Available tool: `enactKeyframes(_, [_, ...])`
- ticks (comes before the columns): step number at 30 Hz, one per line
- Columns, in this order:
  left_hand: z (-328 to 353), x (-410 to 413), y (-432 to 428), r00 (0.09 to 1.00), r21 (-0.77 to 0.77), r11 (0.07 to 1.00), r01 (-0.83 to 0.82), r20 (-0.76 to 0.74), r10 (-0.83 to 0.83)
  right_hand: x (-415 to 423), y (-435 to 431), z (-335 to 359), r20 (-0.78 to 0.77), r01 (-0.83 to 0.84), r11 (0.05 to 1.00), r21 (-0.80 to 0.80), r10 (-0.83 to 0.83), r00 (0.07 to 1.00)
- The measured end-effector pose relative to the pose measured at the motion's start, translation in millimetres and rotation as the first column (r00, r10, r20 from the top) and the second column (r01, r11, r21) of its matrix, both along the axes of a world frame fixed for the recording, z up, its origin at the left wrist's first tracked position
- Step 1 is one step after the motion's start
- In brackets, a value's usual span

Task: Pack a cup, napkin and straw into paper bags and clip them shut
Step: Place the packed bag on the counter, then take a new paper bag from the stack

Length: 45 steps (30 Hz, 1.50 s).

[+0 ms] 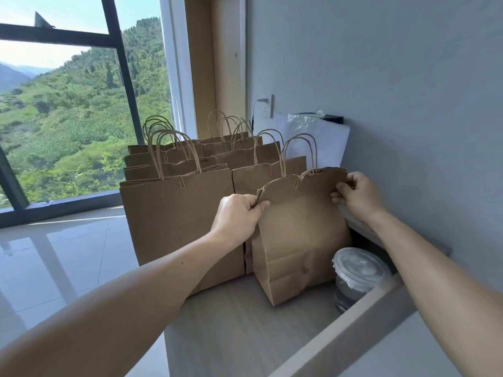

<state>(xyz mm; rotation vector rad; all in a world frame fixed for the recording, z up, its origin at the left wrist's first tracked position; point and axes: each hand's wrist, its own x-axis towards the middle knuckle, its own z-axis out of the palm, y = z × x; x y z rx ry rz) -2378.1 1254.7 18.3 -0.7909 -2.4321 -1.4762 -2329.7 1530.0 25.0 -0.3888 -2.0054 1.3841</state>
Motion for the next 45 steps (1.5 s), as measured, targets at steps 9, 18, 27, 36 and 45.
enactKeyframes(9, [7.3, 17.3, -0.7, 1.000, -0.112, 0.994, 0.014, 0.016, -0.012, 24.9, -15.1, 0.3, 0.040, 0.041, 0.998, -0.041, -0.040, 0.998])
enactKeyframes(18, [23.4, 54.6, -16.8, 0.817, -0.494, 0.857, -0.148, -0.550, -0.176, 123.2, -77.8, 16.2, 0.274, 0.195, 0.900, 0.389, -0.316, 0.908])
enactKeyframes(27, [19.6, 140.0, -38.9, 0.754, -0.730, 0.666, 0.150, -0.352, -0.555, 264.6, -177.4, 4.3, 0.432, 0.231, 0.825, 0.515, -0.483, 0.762])
enactKeyframes(36, [-12.2, 287.0, -20.4, 0.568, -0.828, 0.412, 0.380, -0.143, -0.811, 455.1, -229.8, -44.6, 0.659, 0.352, 0.840, 0.414, -0.543, 0.521])
enactKeyframes(45, [-48.4, 494.4, 26.4, 0.282, -0.856, 0.147, 0.496, -0.001, -0.959, 676.4, -259.2, -90.0, 0.714, 0.610, 0.714, 0.344, -0.621, 0.324])
